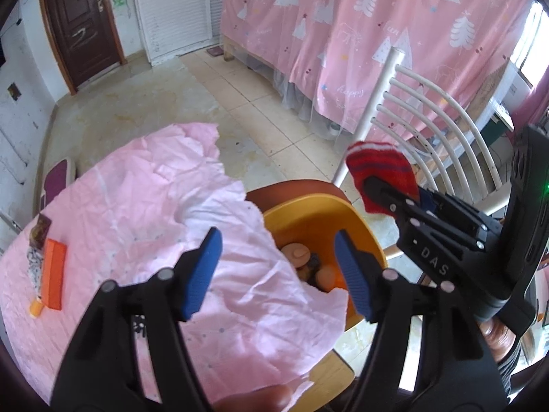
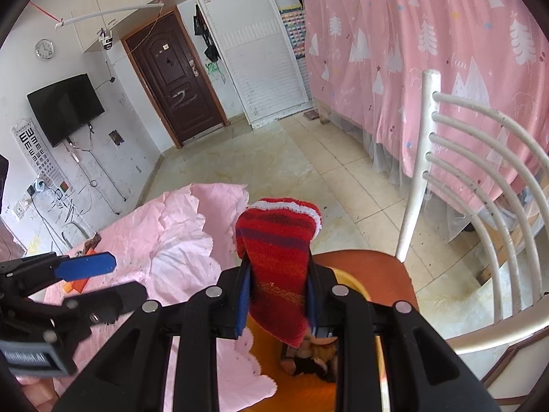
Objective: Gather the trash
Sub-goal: 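Open the left tool over the bin, then open the right tool, then move both open tools back over the table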
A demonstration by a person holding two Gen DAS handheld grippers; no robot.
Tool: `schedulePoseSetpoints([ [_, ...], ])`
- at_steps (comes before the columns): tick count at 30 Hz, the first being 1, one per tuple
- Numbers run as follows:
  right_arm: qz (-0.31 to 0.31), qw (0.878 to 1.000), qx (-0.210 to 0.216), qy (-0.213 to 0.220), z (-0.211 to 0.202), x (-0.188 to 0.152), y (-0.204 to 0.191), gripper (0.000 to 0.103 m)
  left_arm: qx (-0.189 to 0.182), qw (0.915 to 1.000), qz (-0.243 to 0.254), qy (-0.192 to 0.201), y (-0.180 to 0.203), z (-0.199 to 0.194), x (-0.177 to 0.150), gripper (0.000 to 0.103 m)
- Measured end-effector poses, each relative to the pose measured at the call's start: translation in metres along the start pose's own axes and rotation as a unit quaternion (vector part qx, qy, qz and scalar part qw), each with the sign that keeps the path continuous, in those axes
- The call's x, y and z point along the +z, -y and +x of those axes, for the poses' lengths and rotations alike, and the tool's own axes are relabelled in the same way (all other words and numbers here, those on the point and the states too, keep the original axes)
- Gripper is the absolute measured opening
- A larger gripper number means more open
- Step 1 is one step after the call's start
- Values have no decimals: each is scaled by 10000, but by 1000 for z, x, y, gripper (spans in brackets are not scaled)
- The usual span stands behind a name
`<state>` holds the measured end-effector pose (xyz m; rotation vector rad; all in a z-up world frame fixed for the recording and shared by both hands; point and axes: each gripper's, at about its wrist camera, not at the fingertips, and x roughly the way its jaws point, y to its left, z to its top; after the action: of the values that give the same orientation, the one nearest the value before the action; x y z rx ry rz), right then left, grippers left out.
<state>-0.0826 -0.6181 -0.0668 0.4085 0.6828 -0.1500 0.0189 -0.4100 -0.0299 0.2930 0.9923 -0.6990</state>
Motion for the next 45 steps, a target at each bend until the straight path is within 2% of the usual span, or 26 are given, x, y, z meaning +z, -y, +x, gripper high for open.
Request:
schedulePoseSetpoints([
  [9,-23,9999,-32,-103,7,-4,-13,37,46,9996,-252,103,-28,-13,-1,65],
  [20,-358,9991,98,-181,19,4,-58,42,203,9977,-600,253,-75,-35,-8,65],
  [28,-791,9958,332,-312,37,6,-116,48,464,9938,-929,392,-128,-54,-14,65],
  [34,-1083,9917,521,-453,54,3,-162,49,700,9895,-1187,440,-173,-65,-17,65],
  [45,-1610,9813,786,-709,81,-4,-250,49,888,9831,-1535,463,-243,-79,-26,65],
])
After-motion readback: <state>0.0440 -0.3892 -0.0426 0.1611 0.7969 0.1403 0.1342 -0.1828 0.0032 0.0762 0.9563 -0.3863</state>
